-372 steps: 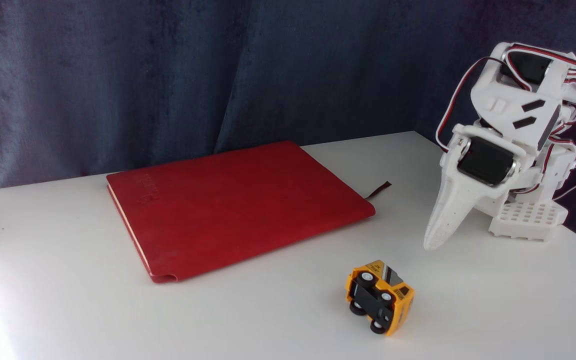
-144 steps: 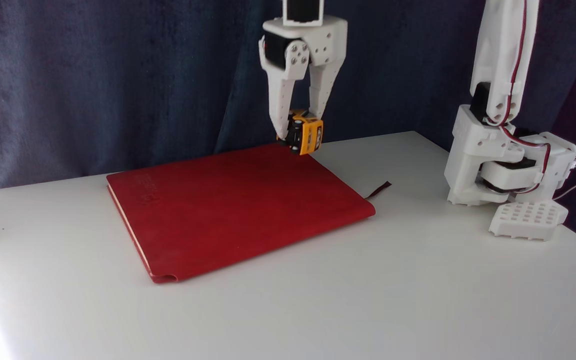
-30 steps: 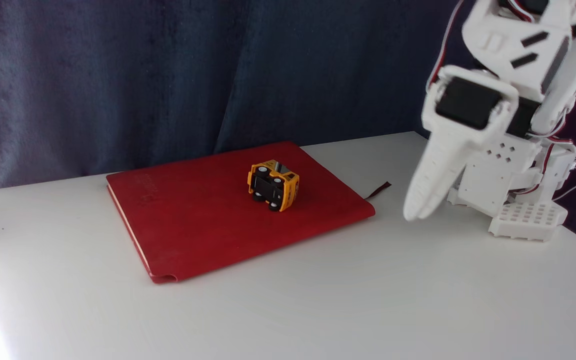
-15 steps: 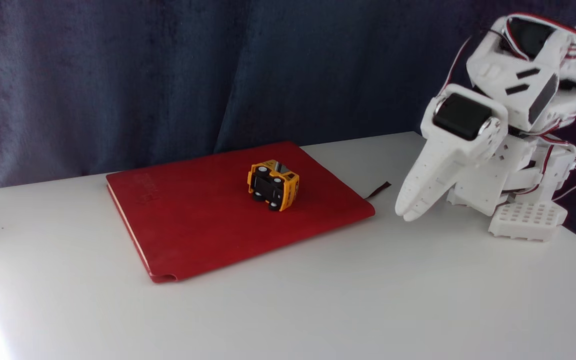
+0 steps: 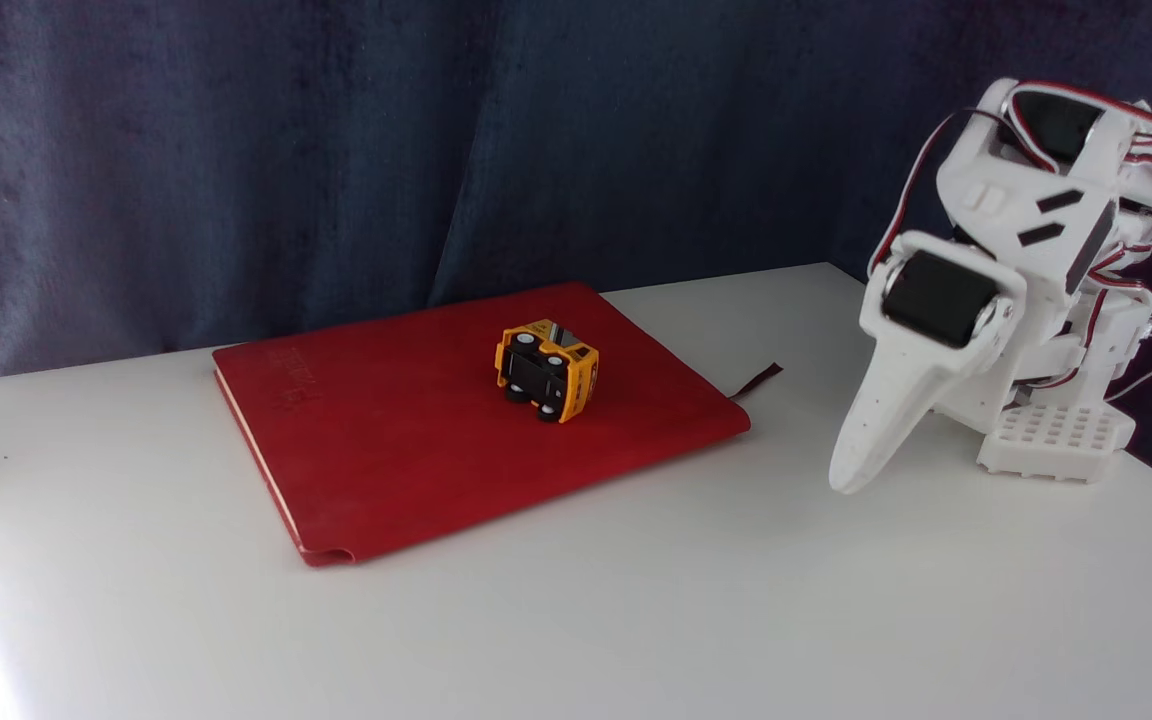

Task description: Grasp a toy truck onto the red notebook.

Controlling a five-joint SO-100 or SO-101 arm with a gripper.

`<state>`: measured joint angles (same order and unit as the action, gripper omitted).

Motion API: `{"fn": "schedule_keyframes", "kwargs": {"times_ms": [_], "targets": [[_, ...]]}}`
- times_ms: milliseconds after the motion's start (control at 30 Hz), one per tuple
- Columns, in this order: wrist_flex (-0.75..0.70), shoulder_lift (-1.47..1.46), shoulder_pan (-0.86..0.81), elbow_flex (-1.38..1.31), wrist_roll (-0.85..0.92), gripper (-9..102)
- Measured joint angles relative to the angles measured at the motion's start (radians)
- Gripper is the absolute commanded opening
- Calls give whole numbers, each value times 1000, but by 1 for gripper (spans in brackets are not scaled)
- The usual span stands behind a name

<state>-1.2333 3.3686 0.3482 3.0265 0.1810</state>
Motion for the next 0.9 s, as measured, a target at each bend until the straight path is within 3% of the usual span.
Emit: {"fn": "schedule_keyframes", "kwargs": {"times_ms": [900], "targets": [[-6,0,43,2,28,0]]}}
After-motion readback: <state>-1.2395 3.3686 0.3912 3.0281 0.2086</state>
